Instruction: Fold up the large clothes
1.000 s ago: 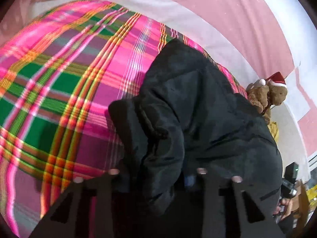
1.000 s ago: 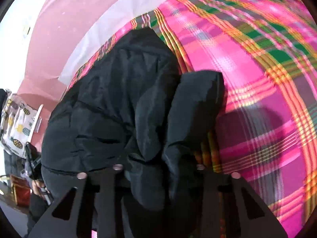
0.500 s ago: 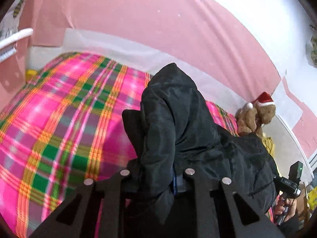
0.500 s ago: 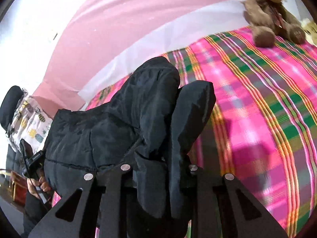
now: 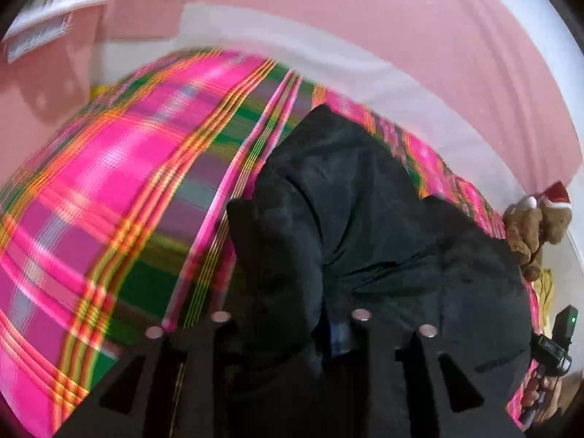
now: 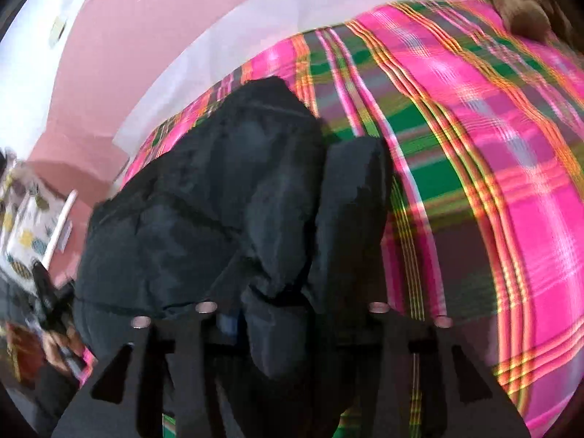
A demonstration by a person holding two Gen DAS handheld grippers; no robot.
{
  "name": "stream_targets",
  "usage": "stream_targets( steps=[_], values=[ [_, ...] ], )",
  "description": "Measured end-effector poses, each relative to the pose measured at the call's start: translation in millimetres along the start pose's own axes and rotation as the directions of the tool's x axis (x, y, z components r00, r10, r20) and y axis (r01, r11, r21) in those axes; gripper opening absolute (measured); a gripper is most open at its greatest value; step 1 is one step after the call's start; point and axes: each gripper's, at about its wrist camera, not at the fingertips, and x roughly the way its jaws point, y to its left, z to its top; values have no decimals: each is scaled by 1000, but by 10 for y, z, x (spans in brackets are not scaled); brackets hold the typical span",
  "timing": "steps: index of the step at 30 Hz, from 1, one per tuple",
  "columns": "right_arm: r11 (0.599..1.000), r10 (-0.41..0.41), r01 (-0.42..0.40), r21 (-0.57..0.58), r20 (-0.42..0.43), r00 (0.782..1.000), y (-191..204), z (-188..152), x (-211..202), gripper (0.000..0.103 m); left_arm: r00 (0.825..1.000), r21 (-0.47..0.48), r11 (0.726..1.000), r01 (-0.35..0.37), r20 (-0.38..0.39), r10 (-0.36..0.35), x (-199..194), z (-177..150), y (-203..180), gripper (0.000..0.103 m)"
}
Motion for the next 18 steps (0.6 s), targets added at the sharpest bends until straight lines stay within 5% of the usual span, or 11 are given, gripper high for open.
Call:
stream_targets(
  steps=[5,10,14,18],
  values=[
    [999,-33,34,-30,49,998,89,19,-422,57,1000,-34,999,6,-1,-6,-152,32,76,50],
    [987,-93,118,-112,202,975,386,79,-789,57,986,2,998,-64,155,63,-679,176,-30,53],
    [958,-154,191,-215,176,972,679,132,-475,57,982,78,995,-65,182,49,-652,272,-326,54],
    [936,-257,272,-225,96,962,600,157,10,57,991,140,983,-117,77,107,-90,273,-469,54]
  ],
)
